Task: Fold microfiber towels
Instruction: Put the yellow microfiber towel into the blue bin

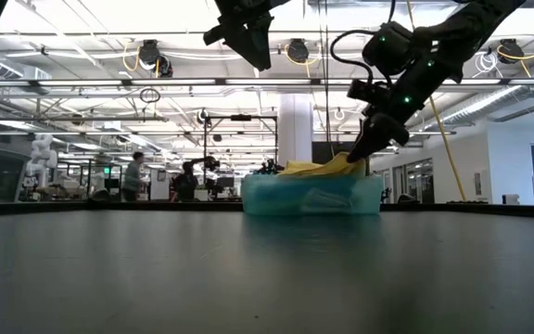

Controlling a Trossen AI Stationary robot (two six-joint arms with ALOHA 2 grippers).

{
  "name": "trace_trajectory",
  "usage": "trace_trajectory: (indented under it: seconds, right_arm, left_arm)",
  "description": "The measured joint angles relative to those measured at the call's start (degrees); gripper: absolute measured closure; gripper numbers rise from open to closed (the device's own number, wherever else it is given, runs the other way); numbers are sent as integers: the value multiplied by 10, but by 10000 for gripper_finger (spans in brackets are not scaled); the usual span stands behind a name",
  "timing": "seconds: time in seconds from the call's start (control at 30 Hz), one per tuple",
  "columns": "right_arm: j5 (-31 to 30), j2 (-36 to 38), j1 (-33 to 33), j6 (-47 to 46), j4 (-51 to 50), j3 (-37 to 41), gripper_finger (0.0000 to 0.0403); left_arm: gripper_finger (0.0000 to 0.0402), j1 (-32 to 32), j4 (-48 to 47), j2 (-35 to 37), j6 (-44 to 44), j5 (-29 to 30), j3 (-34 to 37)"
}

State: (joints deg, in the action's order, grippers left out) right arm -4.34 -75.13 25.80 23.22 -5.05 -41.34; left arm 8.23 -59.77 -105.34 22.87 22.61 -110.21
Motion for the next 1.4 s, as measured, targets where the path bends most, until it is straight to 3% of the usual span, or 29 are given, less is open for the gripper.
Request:
trace_trajectory:
  seconds: [0.23, 0.43, 0.53, 0.67, 0.83, 1.03, 1.27, 1.4]
  right_arm:
    - [-4, 0, 0, -18, -23, 0, 283]
    - [-90, 18, -17, -9, -28, -7, 226]
    - [-101, 48, -33, -12, -21, -21, 213]
    - [-65, 76, -42, -21, -20, -24, 208]
    - [-61, 92, -46, -89, -32, -24, 208]
    - [-62, 158, -71, -138, -18, -24, 208]
    - [-63, 276, -100, -241, -6, -24, 208]
    - [-63, 314, -100, -247, -8, -24, 209]
  left_arm:
    - [325, 0, 0, 0, 2, 0, 0]
    - [325, 4, 0, 0, -8, 2, 0]
    - [325, 14, 2, 0, -15, 5, 0]
    - [325, 27, 4, 0, -16, 5, 0]
    - [325, 44, 40, -2, -51, 0, 0]
    - [325, 92, 175, -48, -146, -109, 0]
    - [325, 155, 231, -148, -154, -235, 0]
    - [325, 168, 277, -188, -154, -258, 0]
